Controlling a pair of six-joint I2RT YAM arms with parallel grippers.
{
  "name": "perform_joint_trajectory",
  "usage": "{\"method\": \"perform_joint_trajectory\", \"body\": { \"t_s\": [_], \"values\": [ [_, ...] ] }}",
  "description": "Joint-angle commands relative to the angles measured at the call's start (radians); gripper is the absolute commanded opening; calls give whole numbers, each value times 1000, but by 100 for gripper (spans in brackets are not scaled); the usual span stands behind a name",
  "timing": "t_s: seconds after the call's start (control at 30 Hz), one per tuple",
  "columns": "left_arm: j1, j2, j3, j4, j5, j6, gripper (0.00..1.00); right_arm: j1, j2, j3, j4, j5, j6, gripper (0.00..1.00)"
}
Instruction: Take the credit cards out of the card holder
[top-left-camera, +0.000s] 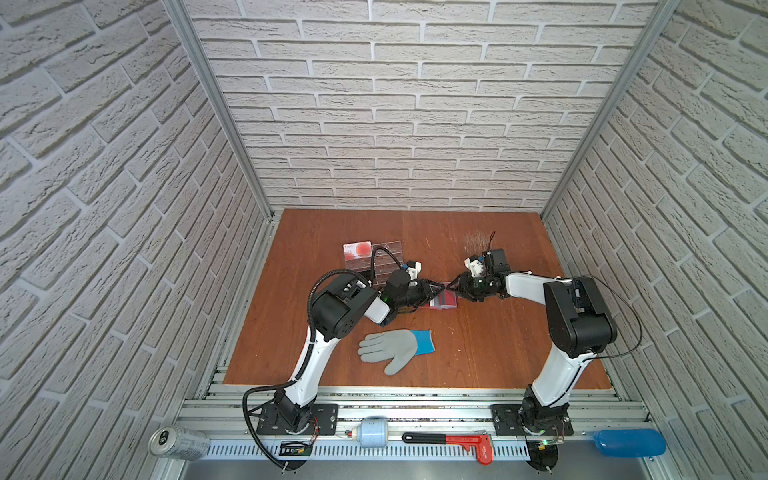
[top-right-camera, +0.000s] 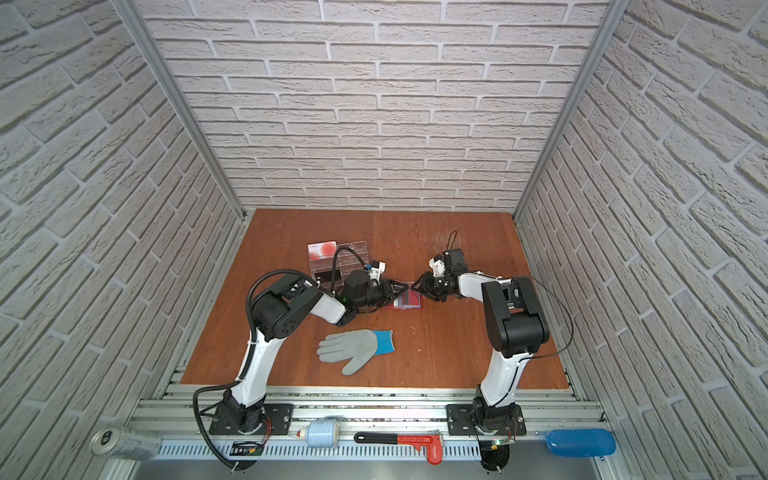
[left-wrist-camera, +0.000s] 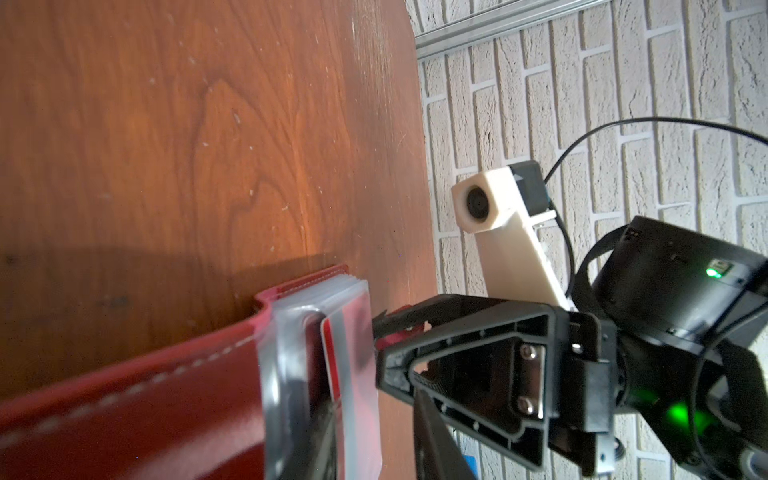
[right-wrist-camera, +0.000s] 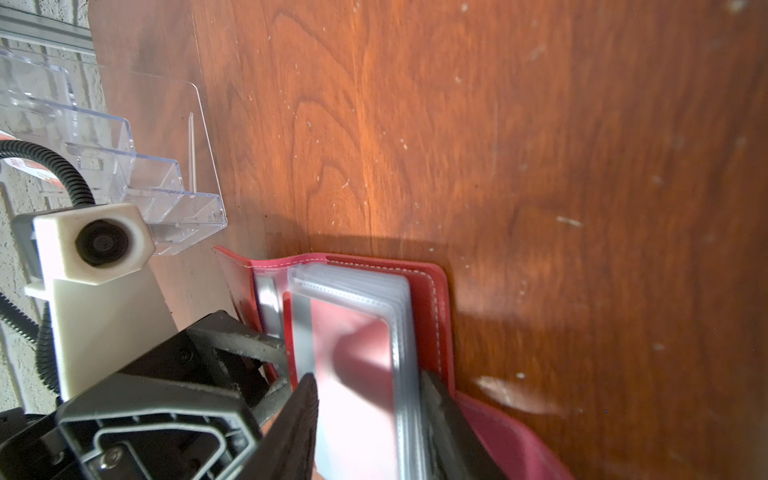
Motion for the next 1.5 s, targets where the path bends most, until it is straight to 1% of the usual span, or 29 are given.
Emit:
{"method": "perform_joint_trajectory", "body": {
  "t_s": [0.0, 0.2, 0.6, 0.8, 1.47],
  "values": [
    [-32, 23, 2, 101, 43, -3, 32, 21, 55, -12, -13, -8, 15, 42],
    [-34, 31, -17, 154, 41, -26, 32, 18, 49, -22, 18, -31, 39, 44],
    [-40, 21, -42, 162, 57, -20, 32, 18, 71, -2, 44, -39, 80, 44],
    [-40, 22, -66, 178, 58, -14, 32, 18, 61, -3, 67, -36, 133, 44],
    [-32, 14, -67, 151, 57, 10, 32, 18, 28, -111, 273, -32, 362, 47]
  ]
}}
